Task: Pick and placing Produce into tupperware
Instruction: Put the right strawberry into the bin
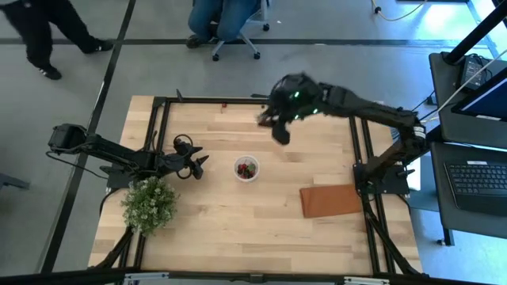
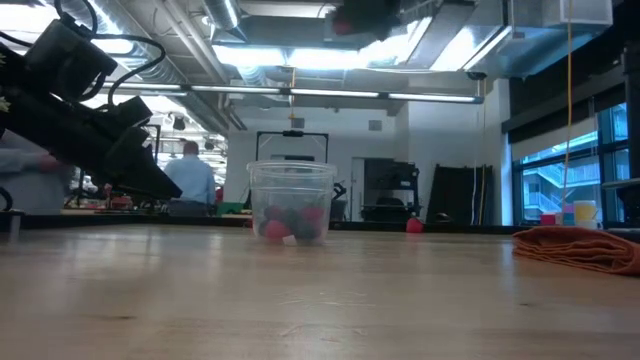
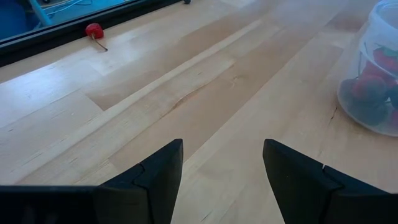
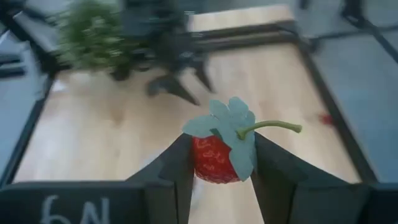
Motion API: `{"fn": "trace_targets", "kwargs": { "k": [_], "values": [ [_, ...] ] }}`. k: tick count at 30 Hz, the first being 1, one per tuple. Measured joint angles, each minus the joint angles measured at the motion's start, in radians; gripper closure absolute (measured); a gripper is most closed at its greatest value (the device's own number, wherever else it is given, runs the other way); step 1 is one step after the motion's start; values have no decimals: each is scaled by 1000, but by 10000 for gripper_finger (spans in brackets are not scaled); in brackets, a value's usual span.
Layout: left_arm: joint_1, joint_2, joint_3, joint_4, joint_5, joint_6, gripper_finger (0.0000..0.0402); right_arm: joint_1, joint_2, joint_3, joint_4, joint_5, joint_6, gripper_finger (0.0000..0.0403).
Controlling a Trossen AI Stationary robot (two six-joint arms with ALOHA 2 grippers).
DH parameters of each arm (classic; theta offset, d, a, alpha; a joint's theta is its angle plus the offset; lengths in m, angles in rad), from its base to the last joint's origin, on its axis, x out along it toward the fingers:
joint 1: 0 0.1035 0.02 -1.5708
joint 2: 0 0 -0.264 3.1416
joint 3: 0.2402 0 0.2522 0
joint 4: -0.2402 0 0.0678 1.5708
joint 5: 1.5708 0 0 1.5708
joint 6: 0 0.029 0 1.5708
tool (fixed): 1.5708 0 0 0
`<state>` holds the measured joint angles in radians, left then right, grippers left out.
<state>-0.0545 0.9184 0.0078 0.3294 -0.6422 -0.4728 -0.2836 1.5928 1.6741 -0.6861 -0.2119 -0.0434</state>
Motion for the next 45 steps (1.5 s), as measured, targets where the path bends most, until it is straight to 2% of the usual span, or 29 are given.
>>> {"fn": "trace_targets", "kwargs": {
  "k": [7, 16, 34, 45],
  "values": [
    [0, 0, 0, 0, 1, -20, 187, 145, 126, 0, 53, 8, -86, 273],
    [0, 0, 0, -2, 7, -23, 187, 223, 324, -2, 3, 88, -197, 273],
    [0, 0, 0, -8, 8, -22, 187, 222, 497, -1, -5, 90, -231, 273],
    [0, 0, 0, -8, 7, -15, 187, 221, 517, -1, 2, 90, -230, 260]
  ]
}}
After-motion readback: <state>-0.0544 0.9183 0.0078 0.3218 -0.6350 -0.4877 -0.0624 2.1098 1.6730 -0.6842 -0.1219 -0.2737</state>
